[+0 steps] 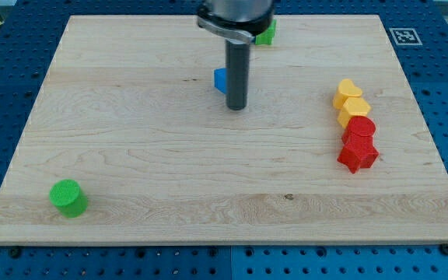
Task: Keep blue triangle diagonal to the blue cube
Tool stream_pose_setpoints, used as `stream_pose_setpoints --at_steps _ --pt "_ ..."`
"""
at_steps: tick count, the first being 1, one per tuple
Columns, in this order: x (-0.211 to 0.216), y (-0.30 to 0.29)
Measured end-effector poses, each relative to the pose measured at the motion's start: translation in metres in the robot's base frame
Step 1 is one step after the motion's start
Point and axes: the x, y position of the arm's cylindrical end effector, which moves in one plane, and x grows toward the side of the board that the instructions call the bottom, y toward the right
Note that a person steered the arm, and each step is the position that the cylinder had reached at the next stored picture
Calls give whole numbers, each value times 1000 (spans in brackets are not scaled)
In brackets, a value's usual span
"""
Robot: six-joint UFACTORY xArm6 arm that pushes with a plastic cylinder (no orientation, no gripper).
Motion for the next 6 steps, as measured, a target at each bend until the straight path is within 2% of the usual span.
stream_pose_setpoints --at_steps 6 --pt "-28 -6"
